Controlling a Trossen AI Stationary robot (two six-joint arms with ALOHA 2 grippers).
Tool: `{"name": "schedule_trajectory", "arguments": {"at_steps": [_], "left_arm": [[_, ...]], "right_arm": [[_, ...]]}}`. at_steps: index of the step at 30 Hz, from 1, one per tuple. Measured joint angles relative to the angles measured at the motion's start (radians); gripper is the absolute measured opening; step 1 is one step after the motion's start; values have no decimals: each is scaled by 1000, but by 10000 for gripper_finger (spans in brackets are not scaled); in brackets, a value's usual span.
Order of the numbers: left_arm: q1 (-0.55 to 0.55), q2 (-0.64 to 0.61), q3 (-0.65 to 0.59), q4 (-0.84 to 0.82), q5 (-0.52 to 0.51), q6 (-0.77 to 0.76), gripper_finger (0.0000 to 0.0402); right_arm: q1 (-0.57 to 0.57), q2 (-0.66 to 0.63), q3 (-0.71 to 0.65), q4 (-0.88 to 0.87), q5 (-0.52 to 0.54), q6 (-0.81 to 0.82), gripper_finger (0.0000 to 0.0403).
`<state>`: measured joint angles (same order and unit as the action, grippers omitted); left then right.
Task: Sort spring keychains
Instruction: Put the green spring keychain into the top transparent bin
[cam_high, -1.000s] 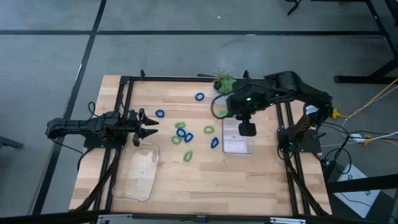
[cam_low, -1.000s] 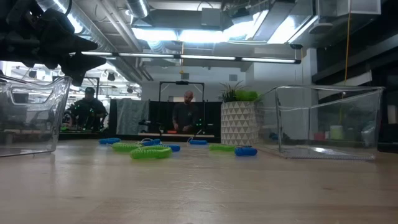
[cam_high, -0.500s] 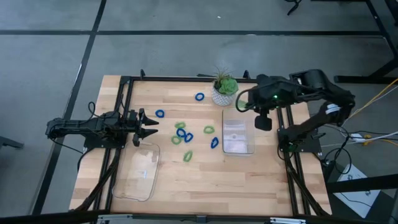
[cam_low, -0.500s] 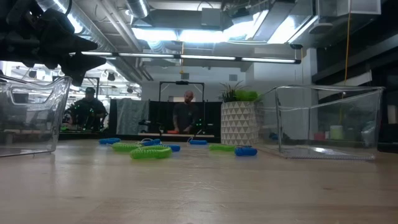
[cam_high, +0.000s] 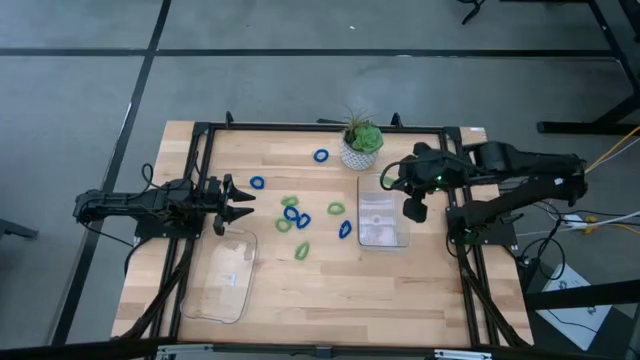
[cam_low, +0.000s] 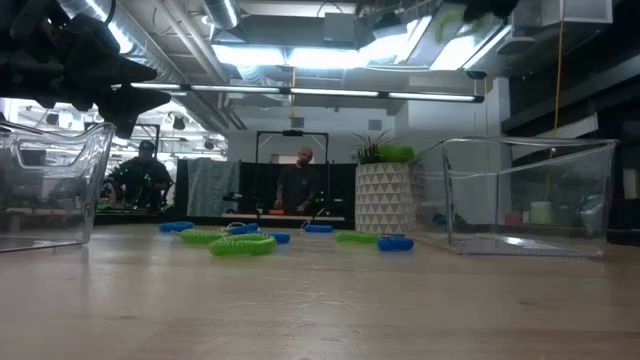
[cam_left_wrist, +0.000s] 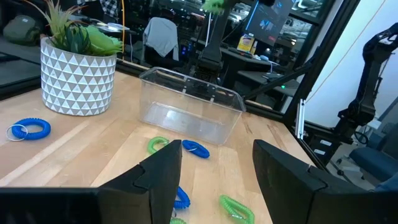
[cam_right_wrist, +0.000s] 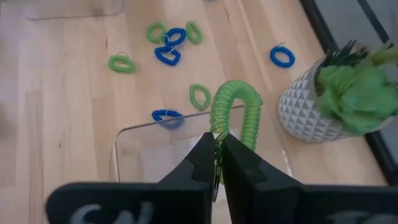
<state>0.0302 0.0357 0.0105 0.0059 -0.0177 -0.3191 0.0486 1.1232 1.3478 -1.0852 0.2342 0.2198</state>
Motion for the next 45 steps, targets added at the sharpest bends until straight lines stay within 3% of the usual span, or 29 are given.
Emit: {"name": "schedule_trajectory", "arguments": {"at_steps": [6, 24, 30, 45], "left_arm": [[0, 0, 0, 0, 0, 0, 194], [0, 0, 0, 0, 0, 0, 194], [0, 0, 0, 0, 0, 0, 194], [0, 0, 0, 0, 0, 0, 194]], "right_arm": [[-9, -12, -183, 108, 64, 61, 21], [-34, -6, -581, 373, 2, 172, 48], [-34, -6, -621, 429, -67, 199, 49], [-33, -6, -621, 452, -80, 189, 52]]}}
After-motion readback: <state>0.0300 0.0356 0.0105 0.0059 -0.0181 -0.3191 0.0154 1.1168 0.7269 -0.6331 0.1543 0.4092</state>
